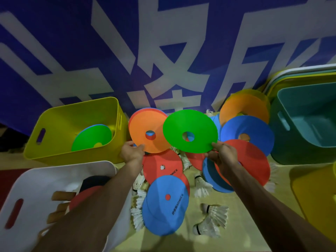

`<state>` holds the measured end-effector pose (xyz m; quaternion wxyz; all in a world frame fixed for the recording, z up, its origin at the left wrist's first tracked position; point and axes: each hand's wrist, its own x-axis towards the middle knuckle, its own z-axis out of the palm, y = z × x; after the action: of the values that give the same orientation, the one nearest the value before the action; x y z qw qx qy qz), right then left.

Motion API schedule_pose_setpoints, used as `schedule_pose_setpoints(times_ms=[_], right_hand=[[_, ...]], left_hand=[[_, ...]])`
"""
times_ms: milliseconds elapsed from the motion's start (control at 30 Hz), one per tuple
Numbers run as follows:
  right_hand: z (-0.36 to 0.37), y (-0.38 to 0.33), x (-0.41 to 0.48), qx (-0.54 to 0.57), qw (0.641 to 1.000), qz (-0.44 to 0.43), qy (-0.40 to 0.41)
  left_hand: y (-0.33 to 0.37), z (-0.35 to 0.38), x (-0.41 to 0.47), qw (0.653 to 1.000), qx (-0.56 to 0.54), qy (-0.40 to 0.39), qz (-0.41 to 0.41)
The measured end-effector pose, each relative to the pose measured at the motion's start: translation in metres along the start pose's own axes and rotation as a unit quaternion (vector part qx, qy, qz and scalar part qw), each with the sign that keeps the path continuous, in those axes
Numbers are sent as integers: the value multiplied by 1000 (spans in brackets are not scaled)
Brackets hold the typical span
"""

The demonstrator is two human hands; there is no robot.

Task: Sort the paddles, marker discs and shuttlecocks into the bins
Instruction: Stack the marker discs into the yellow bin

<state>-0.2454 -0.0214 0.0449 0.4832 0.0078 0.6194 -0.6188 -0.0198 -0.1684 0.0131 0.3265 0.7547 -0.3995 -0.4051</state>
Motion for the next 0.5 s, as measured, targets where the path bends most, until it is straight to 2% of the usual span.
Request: schedule_pose_setpoints(times_ms=[133, 233, 333, 500], right_hand=[[6, -9, -9, 26, 999, -2, 21], [15, -15, -13, 96, 995, 14, 34], [34, -23, -16, 125, 992, 4, 14], [79, -33, -21, 114, 993, -23, -32]], left_hand=[[24, -15, -19, 999, -3, -27, 26], [41, -28, -25, 997, -22, -43, 56], [60, -45, -25, 995, -33, -45, 88], [87, -83, -10, 988, -94, -55, 112]])
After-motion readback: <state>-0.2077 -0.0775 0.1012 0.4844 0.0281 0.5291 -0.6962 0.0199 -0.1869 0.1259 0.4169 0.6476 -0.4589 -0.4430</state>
